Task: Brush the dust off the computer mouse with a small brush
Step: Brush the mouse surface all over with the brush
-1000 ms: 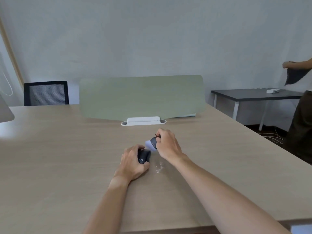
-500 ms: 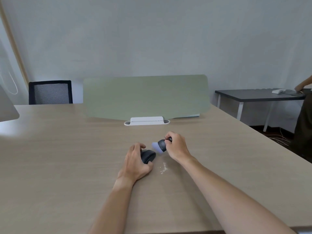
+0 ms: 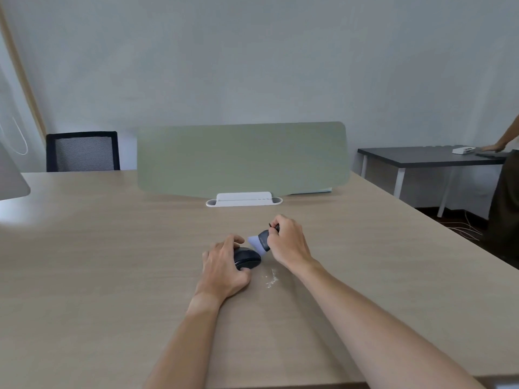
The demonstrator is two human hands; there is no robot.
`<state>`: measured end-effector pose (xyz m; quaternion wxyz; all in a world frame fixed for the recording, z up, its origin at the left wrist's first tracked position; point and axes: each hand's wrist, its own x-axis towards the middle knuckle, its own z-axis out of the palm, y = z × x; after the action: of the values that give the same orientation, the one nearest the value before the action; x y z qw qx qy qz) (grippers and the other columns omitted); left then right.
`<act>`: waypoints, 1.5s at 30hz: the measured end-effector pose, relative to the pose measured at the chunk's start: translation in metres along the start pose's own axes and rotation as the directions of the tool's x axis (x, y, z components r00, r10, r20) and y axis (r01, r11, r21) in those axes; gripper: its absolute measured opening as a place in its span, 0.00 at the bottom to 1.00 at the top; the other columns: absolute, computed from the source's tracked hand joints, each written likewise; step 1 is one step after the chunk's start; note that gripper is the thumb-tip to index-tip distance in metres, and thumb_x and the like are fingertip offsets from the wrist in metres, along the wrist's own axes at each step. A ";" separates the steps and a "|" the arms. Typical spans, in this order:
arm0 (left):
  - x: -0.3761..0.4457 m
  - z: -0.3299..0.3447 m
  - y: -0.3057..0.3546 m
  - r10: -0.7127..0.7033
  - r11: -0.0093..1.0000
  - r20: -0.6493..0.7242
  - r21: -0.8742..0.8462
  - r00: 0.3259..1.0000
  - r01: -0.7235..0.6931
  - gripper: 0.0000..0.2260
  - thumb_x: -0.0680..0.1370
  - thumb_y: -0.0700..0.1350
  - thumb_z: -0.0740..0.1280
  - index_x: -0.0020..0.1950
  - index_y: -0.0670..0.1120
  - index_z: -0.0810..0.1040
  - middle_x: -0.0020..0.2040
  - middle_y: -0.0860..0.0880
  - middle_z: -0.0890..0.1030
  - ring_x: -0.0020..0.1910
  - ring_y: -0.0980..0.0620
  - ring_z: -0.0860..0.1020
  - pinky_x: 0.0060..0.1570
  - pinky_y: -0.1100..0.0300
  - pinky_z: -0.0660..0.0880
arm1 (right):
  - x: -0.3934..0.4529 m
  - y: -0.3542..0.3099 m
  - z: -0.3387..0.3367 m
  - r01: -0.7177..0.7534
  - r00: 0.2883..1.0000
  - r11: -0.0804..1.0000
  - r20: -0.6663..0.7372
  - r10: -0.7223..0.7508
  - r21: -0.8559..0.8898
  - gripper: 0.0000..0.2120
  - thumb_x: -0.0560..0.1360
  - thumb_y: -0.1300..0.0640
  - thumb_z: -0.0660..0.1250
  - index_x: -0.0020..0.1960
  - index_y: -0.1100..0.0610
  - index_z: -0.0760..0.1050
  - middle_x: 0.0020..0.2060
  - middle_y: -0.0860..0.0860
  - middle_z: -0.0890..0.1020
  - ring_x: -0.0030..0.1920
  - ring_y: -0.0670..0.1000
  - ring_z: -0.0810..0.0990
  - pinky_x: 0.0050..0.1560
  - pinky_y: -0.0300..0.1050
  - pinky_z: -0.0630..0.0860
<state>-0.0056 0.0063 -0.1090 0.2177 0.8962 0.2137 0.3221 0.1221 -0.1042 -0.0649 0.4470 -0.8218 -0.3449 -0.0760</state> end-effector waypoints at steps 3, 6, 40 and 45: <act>0.001 0.001 -0.001 0.008 1.000 -0.010 0.002 1.000 -0.008 0.25 0.61 0.46 0.62 0.58 0.54 0.70 0.50 0.57 0.77 0.53 0.49 0.72 0.52 0.57 0.60 | -0.006 -0.004 0.002 0.027 0.999 0.997 0.025 -0.029 0.070 0.05 0.71 0.63 0.60 0.37 0.57 0.71 0.35 0.51 0.77 0.38 0.54 0.74 0.36 0.47 0.70; 0.001 0.002 -0.002 0.015 1.000 -0.014 -0.009 1.000 -0.015 0.27 0.60 0.45 0.62 0.60 0.54 0.70 0.51 0.58 0.77 0.55 0.49 0.72 0.53 0.57 0.60 | -0.012 -0.005 0.006 0.043 0.998 0.995 0.039 -0.046 0.088 0.07 0.70 0.63 0.60 0.35 0.56 0.68 0.32 0.50 0.74 0.36 0.53 0.71 0.34 0.46 0.66; 0.000 -0.002 0.006 0.039 0.999 -0.113 0.023 0.993 -0.036 0.15 0.67 0.47 0.60 0.49 0.50 0.80 0.48 0.54 0.82 0.53 0.47 0.75 0.53 0.53 0.69 | -0.012 -0.009 -0.007 -0.056 0.998 0.990 0.016 0.059 -0.128 0.03 0.77 0.61 0.58 0.44 0.56 0.68 0.46 0.54 0.76 0.45 0.59 0.74 0.43 0.48 0.69; 0.001 0.001 0.002 0.038 0.999 -0.111 0.030 0.993 -0.035 0.16 0.64 0.60 0.74 0.46 0.52 0.78 0.47 0.56 0.78 0.50 0.54 0.73 0.52 0.54 0.69 | -0.014 -0.010 -0.005 -0.081 0.997 0.993 0.027 0.078 0.089 0.05 0.73 0.65 0.58 0.42 0.65 0.73 0.38 0.54 0.78 0.42 0.57 0.74 0.37 0.47 0.69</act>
<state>-0.0039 0.0049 -0.1078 0.1868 0.8836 0.2135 0.3724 0.1058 -0.1114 -0.0613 0.4821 -0.8148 -0.3203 -0.0329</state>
